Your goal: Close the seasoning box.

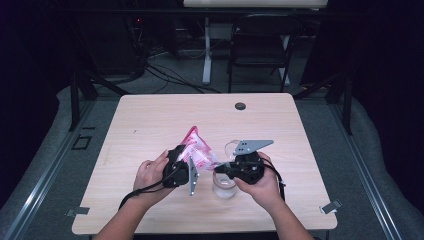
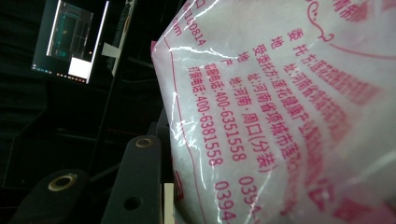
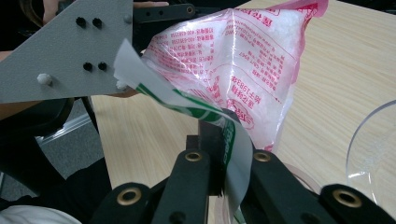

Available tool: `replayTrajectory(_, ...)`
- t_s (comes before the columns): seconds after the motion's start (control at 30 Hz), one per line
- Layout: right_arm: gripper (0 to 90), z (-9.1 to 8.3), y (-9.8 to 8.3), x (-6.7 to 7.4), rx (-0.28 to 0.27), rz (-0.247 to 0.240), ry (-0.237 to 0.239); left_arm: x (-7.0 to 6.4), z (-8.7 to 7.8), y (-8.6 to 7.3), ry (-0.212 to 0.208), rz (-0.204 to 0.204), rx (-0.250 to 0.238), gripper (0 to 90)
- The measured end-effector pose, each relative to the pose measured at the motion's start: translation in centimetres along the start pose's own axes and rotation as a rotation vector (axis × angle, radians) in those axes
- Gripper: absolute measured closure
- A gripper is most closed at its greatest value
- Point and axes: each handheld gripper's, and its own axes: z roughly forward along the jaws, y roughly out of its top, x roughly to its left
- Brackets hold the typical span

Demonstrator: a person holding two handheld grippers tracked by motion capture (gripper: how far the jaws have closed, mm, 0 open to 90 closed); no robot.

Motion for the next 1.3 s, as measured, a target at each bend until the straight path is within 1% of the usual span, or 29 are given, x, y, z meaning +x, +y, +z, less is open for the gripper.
replayTrajectory(0.3,90.0,0.0,-0.09,-0.06,0.002,0.0,-0.003,0.23,-0.13,0.23,0.023,0.037,0.004,63.6)
replayTrajectory(0.77,90.0,0.0,-0.18,-0.15,0.014,-0.005,-0.009,0.39,-0.22,0.5,0.045,0.072,0.013,63.7)
replayTrajectory(0.9,90.0,-0.09,-0.18,-0.16,0.013,-0.007,-0.006,0.47,-0.21,0.59,0.051,0.072,0.008,63.7)
replayTrajectory(1.13,90.0,-0.17,-0.2,-0.24,0.021,-0.008,-0.003,0.55,-0.17,0.79,0.06,0.088,0.007,63.8)
replayTrajectory(1.23,90.0,-0.2,-0.22,-0.3,0.019,-0.006,-0.004,0.66,-0.18,0.95,0.069,0.105,0.006,63.8)
replayTrajectory(1.3,90.0,-0.21,-0.23,-0.35,0.021,-0.007,-0.004,0.72,-0.18,1.02,0.066,0.105,0.008,63.8)
